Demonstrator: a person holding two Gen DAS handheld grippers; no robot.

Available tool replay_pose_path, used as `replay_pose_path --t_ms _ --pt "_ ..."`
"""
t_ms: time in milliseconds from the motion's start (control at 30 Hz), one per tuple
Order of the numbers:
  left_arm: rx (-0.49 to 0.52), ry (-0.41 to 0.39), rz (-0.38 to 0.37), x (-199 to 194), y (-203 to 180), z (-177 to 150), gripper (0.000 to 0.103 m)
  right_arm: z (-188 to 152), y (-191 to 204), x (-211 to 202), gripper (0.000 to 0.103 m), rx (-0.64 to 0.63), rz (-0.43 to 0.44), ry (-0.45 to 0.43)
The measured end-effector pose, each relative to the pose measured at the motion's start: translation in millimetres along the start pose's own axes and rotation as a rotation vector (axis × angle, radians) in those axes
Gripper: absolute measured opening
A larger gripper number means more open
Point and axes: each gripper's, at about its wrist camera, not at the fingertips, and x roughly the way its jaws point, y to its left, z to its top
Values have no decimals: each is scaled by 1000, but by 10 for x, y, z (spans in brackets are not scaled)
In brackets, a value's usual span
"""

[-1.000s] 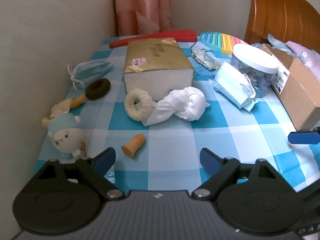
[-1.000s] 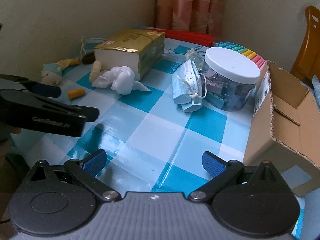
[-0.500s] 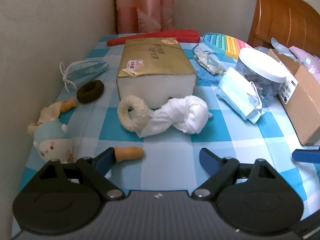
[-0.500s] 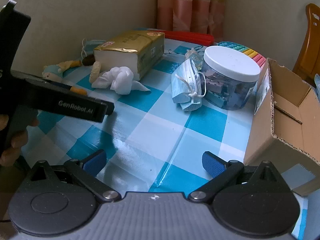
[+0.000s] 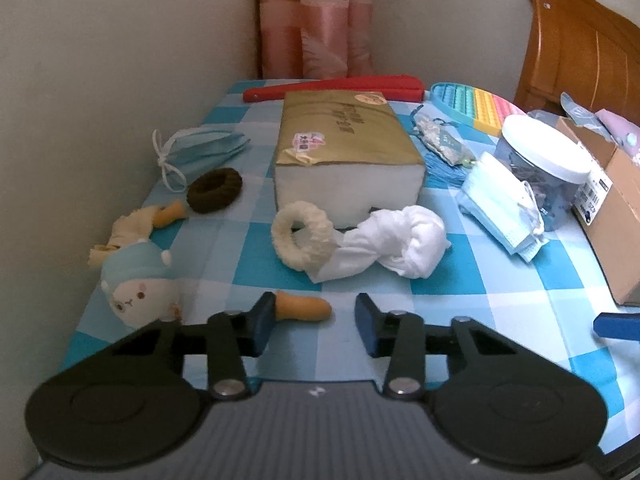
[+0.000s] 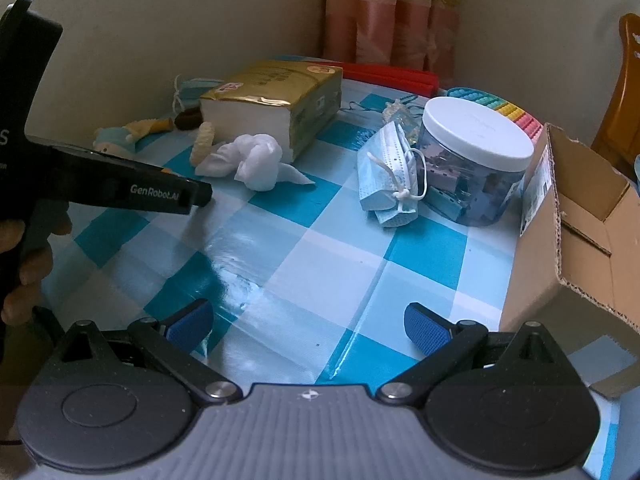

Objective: Organize soft objects
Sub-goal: 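Close the right tool on the blue face mask while the left tool grasps the orange peg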

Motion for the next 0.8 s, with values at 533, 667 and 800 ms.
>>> replay_pose_path --t_ms 533,667,800 --pt "-6 20 -27 -58 106 -16 28 343 -40 80 88 -5 -196 -102" --pt "-1 24 -28 -43 109 1 28 483 -69 253 83 -24 -241 -106" --pt "4 24 -32 -48 110 -3 28 575 -78 406 71 -33 -279 -100"
